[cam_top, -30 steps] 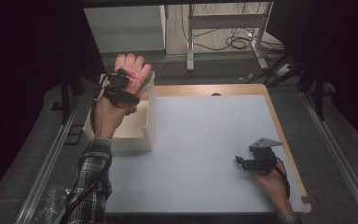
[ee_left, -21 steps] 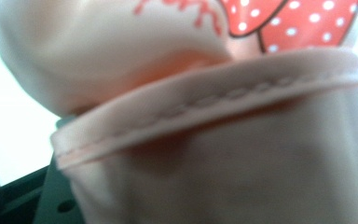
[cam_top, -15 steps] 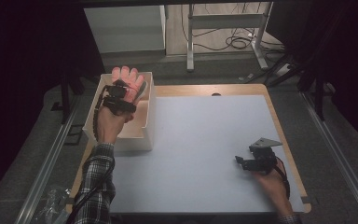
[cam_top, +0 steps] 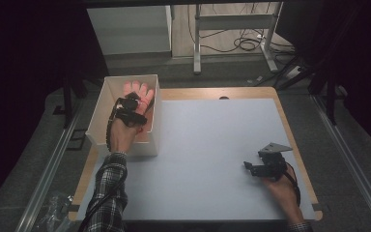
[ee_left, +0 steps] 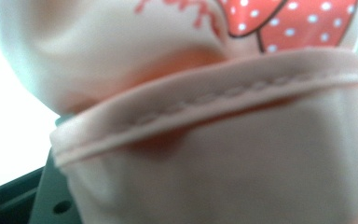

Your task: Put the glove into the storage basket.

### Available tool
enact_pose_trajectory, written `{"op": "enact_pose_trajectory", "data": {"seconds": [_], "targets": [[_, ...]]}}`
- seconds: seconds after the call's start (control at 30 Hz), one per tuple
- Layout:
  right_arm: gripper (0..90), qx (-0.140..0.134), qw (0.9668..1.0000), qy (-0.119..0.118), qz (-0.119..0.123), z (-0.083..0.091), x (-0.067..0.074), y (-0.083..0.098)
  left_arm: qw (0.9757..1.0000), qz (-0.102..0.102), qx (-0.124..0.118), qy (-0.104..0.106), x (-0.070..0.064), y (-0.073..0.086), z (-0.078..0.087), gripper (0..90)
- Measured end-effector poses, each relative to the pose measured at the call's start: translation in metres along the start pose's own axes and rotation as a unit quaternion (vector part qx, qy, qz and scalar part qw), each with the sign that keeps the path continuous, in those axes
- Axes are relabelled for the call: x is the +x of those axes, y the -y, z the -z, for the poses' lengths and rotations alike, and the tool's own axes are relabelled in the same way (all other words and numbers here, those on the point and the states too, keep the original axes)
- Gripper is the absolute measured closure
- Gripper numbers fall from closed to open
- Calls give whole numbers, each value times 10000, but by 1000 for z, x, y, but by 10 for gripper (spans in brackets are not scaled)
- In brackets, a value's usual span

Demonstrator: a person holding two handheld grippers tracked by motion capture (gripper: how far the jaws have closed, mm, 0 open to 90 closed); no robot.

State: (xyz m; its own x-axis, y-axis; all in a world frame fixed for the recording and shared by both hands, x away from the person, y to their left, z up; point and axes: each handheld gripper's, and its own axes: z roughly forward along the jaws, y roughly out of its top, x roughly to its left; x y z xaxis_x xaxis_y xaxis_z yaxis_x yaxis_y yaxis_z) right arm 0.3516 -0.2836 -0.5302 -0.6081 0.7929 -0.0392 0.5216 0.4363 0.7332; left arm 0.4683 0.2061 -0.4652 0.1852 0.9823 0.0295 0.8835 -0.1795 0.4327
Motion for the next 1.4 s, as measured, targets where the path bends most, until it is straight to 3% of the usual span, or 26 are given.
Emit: {"op": "enact_pose_trajectory", "data": {"seconds": [0.37, 0.47, 0.53, 0.73, 0.93, 1.13, 1.4], "targets": [[246, -1, 10000, -1, -2, 0, 0, 0, 9987, -63, 489, -125, -11, -9, -23, 310], [246, -2, 10000, 0, -1, 0, 0, 0, 9970, -89, 748, -201, -14, -13, -30, 283], [245, -4, 10000, 2, 4, 0, 0, 0, 9961, -131, 840, -220, -16, -15, -32, 236], [245, -3, 10000, 1, 3, 0, 0, 0, 9943, 28, 1033, -268, -11, -16, -36, 97], [245, -2, 10000, 1, 3, 0, 0, 0, 9946, 20, 1015, -214, -9, -15, -34, 67], [245, -3, 10000, 2, 5, 0, 0, 0, 9967, 51, 795, 124, -4, -13, -22, 42], [245, -1, 10000, 3, 4, 0, 0, 0, 9984, -3, 453, 339, 0, -10, -3, 29]]}}
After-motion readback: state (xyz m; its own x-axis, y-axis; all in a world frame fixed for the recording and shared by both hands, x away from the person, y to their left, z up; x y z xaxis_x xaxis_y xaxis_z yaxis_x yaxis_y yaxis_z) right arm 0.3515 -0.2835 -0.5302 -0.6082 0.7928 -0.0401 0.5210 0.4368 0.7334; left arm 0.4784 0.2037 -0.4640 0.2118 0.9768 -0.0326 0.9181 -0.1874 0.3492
